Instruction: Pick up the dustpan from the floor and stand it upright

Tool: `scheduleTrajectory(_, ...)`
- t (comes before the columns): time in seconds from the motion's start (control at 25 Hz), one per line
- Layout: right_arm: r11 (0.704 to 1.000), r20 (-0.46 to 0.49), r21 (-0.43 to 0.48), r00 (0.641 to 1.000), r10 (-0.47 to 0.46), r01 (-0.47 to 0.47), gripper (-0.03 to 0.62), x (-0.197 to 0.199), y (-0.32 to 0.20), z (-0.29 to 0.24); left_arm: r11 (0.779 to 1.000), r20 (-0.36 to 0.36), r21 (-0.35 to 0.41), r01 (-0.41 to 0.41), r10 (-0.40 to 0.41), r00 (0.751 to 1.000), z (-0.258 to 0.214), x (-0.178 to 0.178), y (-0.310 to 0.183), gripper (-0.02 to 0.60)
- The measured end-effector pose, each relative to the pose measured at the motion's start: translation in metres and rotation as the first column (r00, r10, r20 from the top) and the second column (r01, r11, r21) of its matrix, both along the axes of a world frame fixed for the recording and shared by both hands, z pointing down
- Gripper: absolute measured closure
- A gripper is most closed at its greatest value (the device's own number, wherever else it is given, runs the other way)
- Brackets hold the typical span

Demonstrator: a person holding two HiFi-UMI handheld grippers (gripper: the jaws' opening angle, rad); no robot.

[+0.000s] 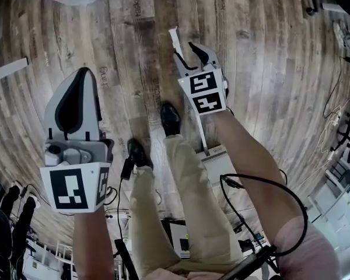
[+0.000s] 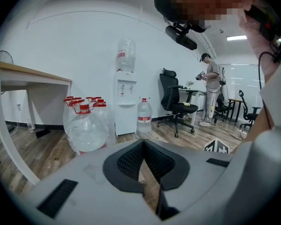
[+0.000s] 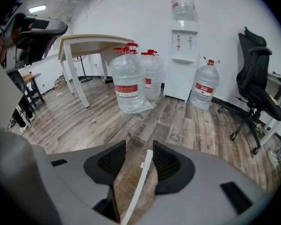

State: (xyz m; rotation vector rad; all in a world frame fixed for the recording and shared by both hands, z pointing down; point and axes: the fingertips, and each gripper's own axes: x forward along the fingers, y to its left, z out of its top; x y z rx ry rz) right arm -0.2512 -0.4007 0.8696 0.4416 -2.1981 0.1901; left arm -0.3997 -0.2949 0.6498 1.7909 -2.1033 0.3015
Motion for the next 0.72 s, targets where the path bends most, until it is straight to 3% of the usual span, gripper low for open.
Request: scheduleTrajectory(0.72,0.998,-0.084,-0.054,0.996,-0.031,0.026,0.413,0.014,-0.001,0.094,0.999,-0.012,-0.006,0.037,-0.037,0.999,0.056,0.003,-0.003,0.569)
